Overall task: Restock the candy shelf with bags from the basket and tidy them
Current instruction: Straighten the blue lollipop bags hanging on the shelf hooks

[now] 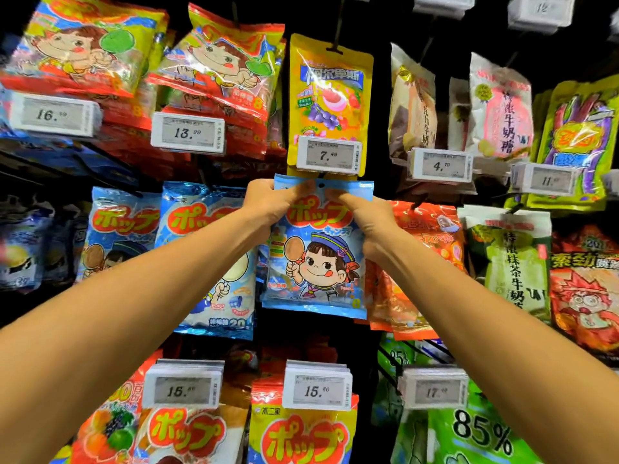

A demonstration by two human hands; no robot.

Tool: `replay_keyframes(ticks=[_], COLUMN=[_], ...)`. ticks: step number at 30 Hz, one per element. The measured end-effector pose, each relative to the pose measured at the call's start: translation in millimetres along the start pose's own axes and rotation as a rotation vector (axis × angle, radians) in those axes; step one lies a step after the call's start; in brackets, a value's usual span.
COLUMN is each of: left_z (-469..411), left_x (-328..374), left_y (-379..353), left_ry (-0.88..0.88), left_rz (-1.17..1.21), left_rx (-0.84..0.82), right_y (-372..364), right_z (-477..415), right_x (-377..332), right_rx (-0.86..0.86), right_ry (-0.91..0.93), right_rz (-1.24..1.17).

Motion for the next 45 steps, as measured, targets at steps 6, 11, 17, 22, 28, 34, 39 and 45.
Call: replay_keyframes(ticks=[6,11,17,22,28,34,39,45], left_z=[3.4,4.3,6.0,35.8,73.6,78.5,106.3,192.6], left_x=[1.9,-1.9,-5.2,2.0,-23.5,-36.3,-38.9,-51.4], left_y=[-1.3,-1.6,1.9,-6.1,-17.7,-0.7,19.6,60.7], left_ry=[-0.008,0.058,-0.055,-0.359,-0.5,-0.513,-0.469,-0.334], left_rz=[0.008,0.018,-0.262,-0.584,-1.221,-1.192,-0.885,-0.392], left_rx=[0.047,0.081,0.209,0.202,0.265,0.157,0.041,-0.057], right_y=[-0.5,-3.1,-5.6,-7.7,-5.9,0.2,6.1,22.5], right_z=[-0.5,-5.1,-10.3,-17.7,-12.9,-1.5,56.4,172.9], right_x=[3.6,3.7,20.9,32.5,38.6,40.8,33.3,57.6], right_rx=[-0.022,0.051,0.21,0.149,0.376,0.302,0.218,0.19], right_ry=[-0.066,-0.057,-0.011,0.001,0.107,0.125,0.311,0.359], right_rz=[-0.069,-0.065,0.114,0.209,0.329,0.365,0.568,0.58])
Point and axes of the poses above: each hand's wrist, its own z-axis away from the middle knuckle, its own y-axis out of the back of the hand, x = y × z, the point moved 6 cm from there along -z, towards the middle knuckle, and after that the axes turned 5 degrees about -z, right-handed, at the moved point
